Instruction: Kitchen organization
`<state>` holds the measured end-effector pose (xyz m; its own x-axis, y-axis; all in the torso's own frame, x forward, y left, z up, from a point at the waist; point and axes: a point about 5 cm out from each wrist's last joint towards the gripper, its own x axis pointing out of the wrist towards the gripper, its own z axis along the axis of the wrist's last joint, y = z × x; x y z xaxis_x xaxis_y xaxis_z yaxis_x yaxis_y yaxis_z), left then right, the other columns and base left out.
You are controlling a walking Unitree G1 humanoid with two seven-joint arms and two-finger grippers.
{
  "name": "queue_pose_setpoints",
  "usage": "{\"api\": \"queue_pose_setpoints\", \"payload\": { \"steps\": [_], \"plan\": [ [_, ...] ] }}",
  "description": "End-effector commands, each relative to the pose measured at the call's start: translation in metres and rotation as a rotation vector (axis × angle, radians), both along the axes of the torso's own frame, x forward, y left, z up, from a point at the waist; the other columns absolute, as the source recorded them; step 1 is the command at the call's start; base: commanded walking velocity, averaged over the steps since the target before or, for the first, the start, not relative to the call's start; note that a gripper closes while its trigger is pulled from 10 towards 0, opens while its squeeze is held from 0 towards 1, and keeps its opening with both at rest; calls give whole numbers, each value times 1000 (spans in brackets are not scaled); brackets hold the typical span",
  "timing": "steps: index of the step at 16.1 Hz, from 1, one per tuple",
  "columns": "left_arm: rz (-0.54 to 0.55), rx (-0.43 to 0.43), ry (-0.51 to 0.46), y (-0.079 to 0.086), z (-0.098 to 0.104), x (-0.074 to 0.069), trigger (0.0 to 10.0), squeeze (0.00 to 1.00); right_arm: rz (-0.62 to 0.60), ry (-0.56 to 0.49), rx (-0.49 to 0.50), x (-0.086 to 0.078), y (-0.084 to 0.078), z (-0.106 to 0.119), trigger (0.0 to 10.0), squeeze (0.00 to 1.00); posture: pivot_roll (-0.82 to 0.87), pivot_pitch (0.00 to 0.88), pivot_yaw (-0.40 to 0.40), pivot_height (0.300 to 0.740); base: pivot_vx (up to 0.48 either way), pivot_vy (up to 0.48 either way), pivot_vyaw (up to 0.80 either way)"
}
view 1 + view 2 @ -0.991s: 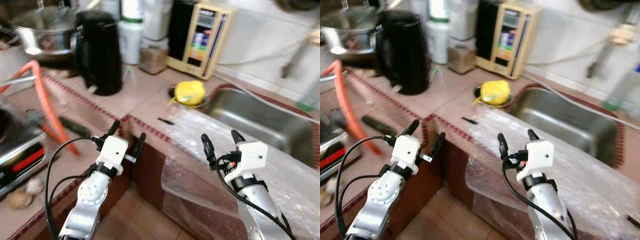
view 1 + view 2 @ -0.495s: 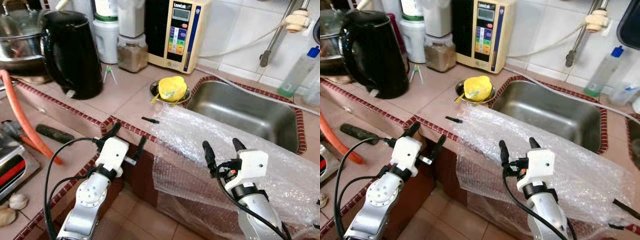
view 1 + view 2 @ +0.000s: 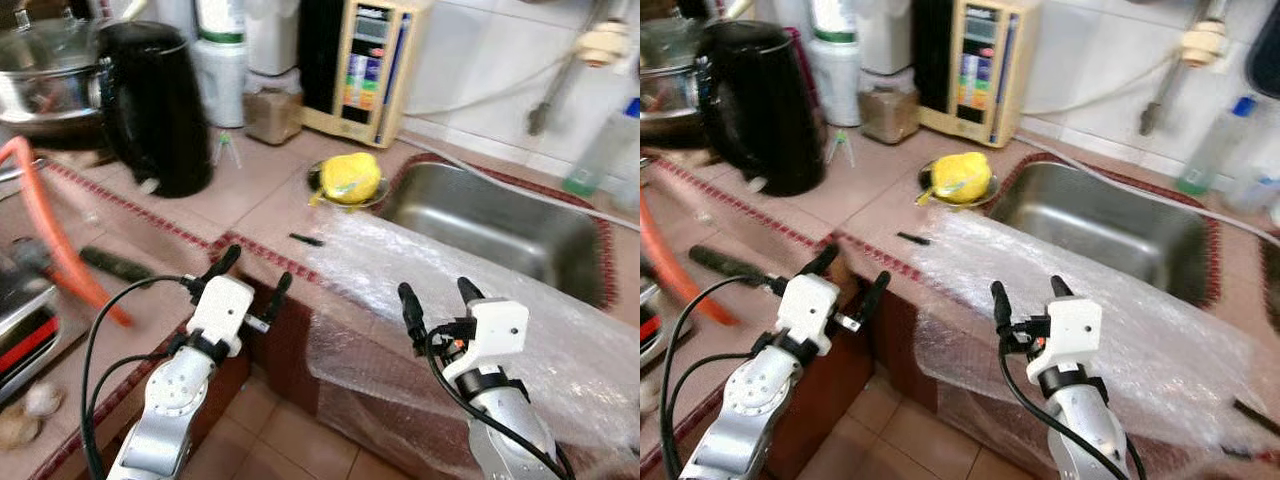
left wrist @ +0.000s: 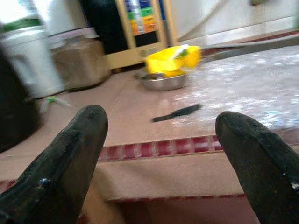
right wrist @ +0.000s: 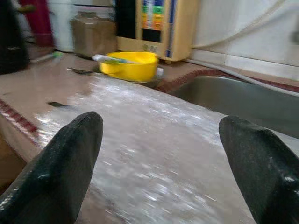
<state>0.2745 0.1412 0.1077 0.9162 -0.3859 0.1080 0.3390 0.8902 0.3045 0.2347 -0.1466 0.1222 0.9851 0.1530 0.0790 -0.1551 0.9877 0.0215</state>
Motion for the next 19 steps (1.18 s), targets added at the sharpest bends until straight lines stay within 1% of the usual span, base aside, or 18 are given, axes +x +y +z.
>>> {"api": "queue_pose_setpoints", "payload": {
  "steps": [1, 2, 4, 6, 10, 12, 16, 19],
  "plan": [
    [-20, 2, -3, -4, 2, -1, 10000, 0, -17, -16, -16, 0, -5, 5, 10000, 0, 188, 0, -57, 740, 0, 0, -800],
    [-12, 5, 3, -1, 1, -1, 10000, 0, -18, -15, -19, 1, -8, 8, 10000, 0, 178, 0, -76, 740, 0, 0, -538],
    [-7, 8, 6, 0, 0, -2, 10000, 0, -26, -8, -24, 0, -13, 9, 10000, 0, 177, 0, -86, 740, 0, 0, -238],
    [-15, -1, 21, -2, -3, -6, 10000, 0, -25, 21, -22, -6, -13, 2, 10000, 0, 181, 0, -87, 740, 0, 0, 0],
    [-10, -14, 45, 0, -7, -10, 10000, 0, -38, 31, 5, -8, -7, -3, 10000, 0, 185, 0, -74, 740, 0, -318, 0],
    [5, -18, 46, 2, -7, -10, 10000, 0, -38, 29, 13, -9, -4, -1, 10000, 0, 184, 0, -73, 740, 0, -399, 0],
    [-6, -18, 55, -2, -9, -11, 10000, 0, -37, 19, 2, -7, -9, 1, 10000, 0, 182, 0, -77, 740, 0, -480, 0],
    [1, -20, 51, -2, -8, -11, 10000, 0, -42, 16, -5, -8, -11, 1, 10000, 0, 183, 0, -77, 740, 0, -480, 0]
  ]
}}
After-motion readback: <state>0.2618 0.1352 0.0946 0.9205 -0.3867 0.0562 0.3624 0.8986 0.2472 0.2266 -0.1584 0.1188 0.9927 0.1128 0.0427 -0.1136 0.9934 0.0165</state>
